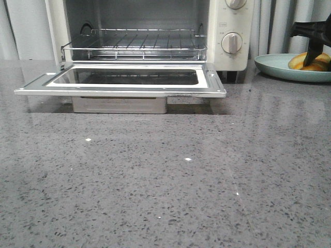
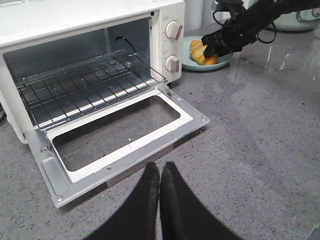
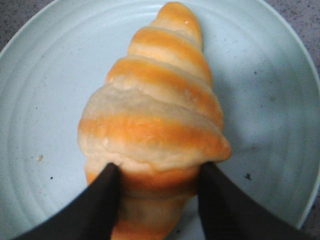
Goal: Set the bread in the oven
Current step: 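Lower the right gripper over the croissant on the blue plate, then grasp the croissant with the right gripper and lift it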
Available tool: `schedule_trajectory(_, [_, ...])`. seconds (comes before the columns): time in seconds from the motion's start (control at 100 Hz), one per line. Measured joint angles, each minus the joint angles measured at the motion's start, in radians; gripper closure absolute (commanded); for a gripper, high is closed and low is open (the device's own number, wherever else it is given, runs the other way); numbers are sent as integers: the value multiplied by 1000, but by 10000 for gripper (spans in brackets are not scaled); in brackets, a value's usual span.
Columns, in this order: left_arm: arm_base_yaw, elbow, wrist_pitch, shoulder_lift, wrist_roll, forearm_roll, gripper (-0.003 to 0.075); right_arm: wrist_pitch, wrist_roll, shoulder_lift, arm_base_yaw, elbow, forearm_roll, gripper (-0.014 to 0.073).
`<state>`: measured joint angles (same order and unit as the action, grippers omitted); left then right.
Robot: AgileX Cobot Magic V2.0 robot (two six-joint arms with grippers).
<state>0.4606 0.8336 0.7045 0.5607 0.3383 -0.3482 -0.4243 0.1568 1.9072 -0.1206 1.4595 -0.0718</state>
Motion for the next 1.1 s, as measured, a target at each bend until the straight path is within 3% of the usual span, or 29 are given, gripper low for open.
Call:
schedule_trajectory(0.17, [0, -2, 20, 0, 0, -6, 742, -3, 0, 12, 0, 7, -36, 669])
schedule_trajectory(0.49, [0, -2, 22, 0, 0, -27, 742, -30, 0, -14, 0, 26, -67, 662])
schedule_trajectory(0.74, [0, -2, 22, 0, 0, -27, 742, -40, -19, -231, 24, 38, -60, 662])
schedule_trajectory(0.9, [0, -2, 22, 0, 0, -27, 741, -63, -54, -390, 124, 38, -57, 662])
schedule_trajectory(1.1, [0, -2, 5, 0, 0, -27, 741, -61, -81, -541, 331, 38, -57, 662])
